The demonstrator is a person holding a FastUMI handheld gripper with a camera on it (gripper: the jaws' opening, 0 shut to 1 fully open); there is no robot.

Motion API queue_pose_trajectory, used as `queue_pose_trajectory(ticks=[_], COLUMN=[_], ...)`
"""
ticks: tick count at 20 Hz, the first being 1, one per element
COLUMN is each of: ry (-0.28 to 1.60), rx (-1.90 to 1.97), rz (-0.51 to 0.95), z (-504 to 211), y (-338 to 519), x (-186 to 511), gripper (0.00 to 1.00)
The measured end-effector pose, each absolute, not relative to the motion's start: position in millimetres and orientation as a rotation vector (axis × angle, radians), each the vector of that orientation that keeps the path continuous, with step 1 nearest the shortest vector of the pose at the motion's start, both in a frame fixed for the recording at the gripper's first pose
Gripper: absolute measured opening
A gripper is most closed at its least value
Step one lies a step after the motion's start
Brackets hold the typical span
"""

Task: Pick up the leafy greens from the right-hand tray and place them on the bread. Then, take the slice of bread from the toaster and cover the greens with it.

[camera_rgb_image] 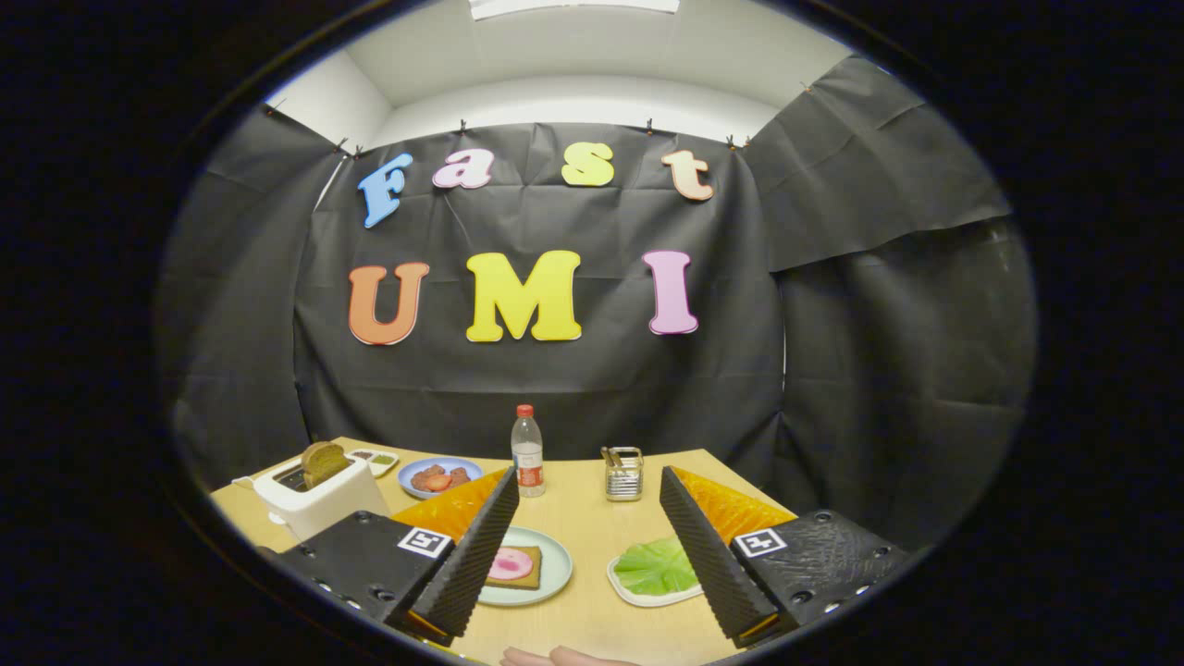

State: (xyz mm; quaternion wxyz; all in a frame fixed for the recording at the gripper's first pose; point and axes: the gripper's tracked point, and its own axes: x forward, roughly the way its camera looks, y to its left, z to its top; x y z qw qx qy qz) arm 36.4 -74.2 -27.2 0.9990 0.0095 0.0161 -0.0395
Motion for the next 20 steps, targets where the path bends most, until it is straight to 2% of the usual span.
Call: queue_pose_trajectory(ticks=[8, 20], ry=[0.151, 0.510], rx=[0.025, 0.073], rz=[-0.112, -0.149], z=[-67.4, -195.2], y=[-129.2, -221.5], x=[84.2, 169.6], gripper=[0.95, 0.95])
